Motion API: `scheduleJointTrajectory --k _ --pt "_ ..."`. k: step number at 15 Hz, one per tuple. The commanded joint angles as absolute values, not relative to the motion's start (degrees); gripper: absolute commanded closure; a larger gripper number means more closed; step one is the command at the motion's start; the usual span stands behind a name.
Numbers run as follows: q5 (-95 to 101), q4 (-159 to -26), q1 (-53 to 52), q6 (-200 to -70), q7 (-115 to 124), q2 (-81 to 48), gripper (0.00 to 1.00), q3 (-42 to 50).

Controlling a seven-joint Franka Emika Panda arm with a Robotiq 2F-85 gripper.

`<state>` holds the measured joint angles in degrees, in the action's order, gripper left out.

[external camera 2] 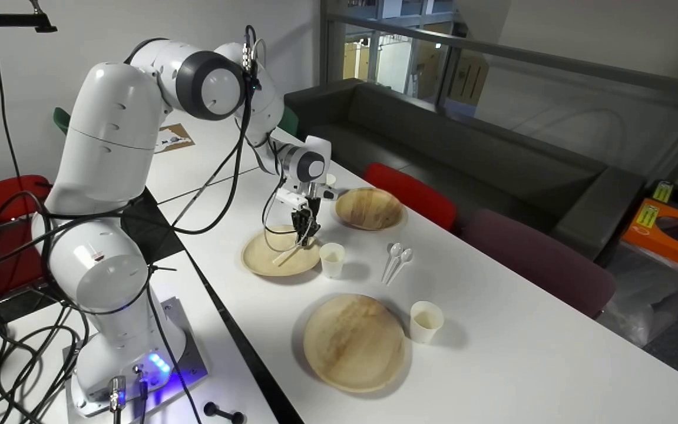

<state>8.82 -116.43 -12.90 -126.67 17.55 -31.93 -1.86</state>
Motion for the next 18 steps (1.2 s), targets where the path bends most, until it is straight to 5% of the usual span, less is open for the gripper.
scheduleJointTrajectory --k 1,18 --pt "10.0 -116.5 -14.0 -125.4 19.1 -30.8 0.99 -1.0" --pt "11.3 -120.8 -13.7 -127.5 18.1 -26.8 0.99 -1.2"
